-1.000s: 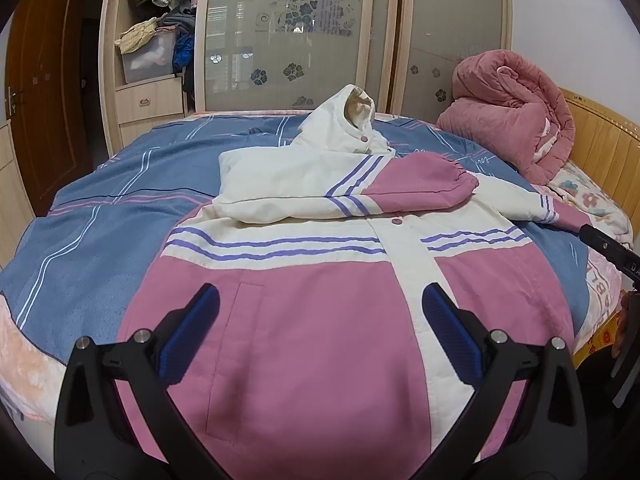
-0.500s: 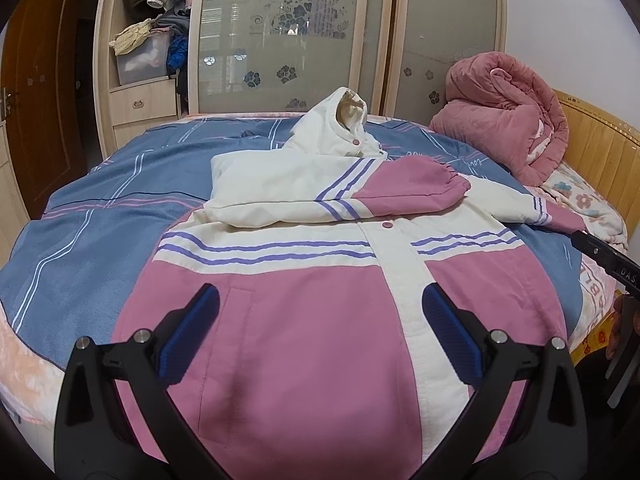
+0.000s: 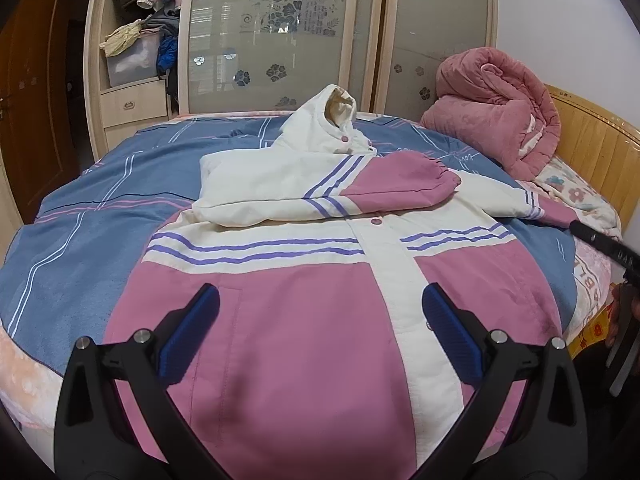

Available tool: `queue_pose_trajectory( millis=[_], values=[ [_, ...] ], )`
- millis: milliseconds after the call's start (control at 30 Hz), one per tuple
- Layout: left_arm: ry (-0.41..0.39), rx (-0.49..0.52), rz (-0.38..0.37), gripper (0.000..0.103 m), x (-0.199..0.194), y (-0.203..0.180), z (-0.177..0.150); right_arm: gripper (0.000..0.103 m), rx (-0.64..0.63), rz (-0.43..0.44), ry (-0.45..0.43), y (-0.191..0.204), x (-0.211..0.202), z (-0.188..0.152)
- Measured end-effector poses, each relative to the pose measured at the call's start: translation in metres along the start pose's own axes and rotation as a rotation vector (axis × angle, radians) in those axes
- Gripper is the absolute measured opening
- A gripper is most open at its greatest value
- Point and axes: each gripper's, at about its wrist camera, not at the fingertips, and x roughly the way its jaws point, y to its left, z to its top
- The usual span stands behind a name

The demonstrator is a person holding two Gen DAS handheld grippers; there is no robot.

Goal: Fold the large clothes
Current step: 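Move the right tool to the other sleeve's pink cuff, then grasp the other pink cuff with the right tool and lift it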

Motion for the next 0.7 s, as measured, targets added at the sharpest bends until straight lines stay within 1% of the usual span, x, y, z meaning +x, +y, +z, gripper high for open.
queue_pose_trajectory(
  millis=[100,167,233,333,367,433,500,567,600,700],
  values=[
    [-0.001,-0.002,-0.002,0.101,0.000,0.001,0.000,0.080,0.137,-0.014,-0.026,-0.042,-0.007,0.017],
    [0.005,-0.006,-0.005,0.101,0.002,0.002,0.001,0.080,0.244,-0.025,-0.048,-0.080,-0.008,0.030],
    [0.009,-0.003,-0.007,0.101,0.002,0.001,0.001,0.080,0.339,-0.056,-0.063,-0.120,-0.004,0.039],
    [0.008,0.004,-0.013,0.101,0.001,0.000,0.001,0.080,0.536,-0.110,-0.072,-0.203,0.018,0.045],
    [0.005,0.007,-0.012,0.101,0.001,-0.001,0.001,0.080,0.587,-0.121,-0.065,-0.223,0.025,0.044],
    [0.005,0.010,-0.012,0.101,0.002,-0.001,0.001,0.080,0.721,-0.113,-0.062,-0.269,0.043,0.040],
    [0.011,0.005,-0.008,0.101,0.006,0.000,0.001,0.080,0.773,-0.104,-0.054,-0.295,0.058,0.040],
    [0.020,0.000,-0.005,0.101,0.009,0.001,0.000,0.079,0.803,-0.126,-0.024,-0.312,0.074,0.043],
    [0.022,-0.003,-0.005,0.101,0.011,0.001,0.000,0.079,0.837,-0.121,-0.011,-0.320,0.082,0.043],
    [0.021,0.007,-0.004,0.101,0.012,-0.001,0.001,0.080,0.884,-0.120,0.024,-0.334,0.103,0.048]
  ],
)
